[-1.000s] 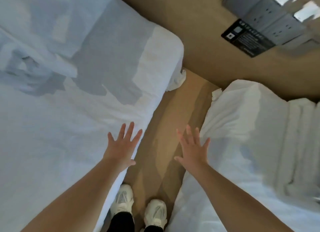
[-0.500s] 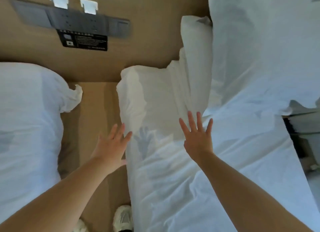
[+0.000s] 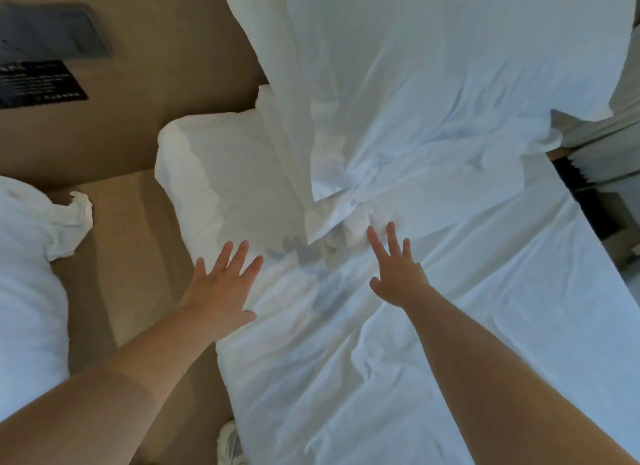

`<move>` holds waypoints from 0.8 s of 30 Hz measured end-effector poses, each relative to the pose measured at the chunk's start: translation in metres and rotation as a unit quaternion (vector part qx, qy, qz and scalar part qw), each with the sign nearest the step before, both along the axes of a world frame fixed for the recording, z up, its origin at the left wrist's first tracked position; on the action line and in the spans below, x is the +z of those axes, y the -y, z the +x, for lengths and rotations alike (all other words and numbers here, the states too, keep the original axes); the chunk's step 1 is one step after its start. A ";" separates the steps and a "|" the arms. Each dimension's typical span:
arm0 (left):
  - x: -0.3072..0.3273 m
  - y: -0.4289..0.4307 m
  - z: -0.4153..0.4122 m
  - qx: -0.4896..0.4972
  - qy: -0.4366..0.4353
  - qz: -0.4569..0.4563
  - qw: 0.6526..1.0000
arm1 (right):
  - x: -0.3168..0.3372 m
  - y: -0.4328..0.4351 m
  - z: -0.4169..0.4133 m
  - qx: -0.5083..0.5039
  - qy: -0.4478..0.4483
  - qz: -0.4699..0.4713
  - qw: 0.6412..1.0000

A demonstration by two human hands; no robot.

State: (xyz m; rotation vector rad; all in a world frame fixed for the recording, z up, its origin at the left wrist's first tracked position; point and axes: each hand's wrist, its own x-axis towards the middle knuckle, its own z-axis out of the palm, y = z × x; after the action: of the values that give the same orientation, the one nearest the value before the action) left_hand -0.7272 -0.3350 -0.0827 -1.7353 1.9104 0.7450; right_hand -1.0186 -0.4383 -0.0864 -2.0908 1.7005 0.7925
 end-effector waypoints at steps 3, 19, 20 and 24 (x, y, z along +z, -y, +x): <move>-0.015 0.006 -0.011 0.003 0.000 0.007 1.000 | -0.020 -0.005 0.002 -0.079 0.136 -0.034 0.987; -0.052 0.009 -0.016 0.019 -0.016 0.015 1.000 | -0.042 0.020 0.050 -0.784 0.509 0.036 0.354; -0.053 0.008 -0.017 0.015 -0.017 0.014 1.000 | -0.041 0.023 0.052 -0.783 0.509 0.046 0.356; -0.057 0.004 -0.016 -0.006 -0.008 0.005 1.000 | -0.040 0.031 0.064 -0.736 0.564 0.094 0.362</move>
State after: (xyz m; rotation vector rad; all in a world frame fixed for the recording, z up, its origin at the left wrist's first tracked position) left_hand -0.7434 -0.3385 -0.1395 -1.7155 1.9222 0.7670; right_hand -0.9548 -0.4691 -0.1260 0.0721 1.4359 -0.8548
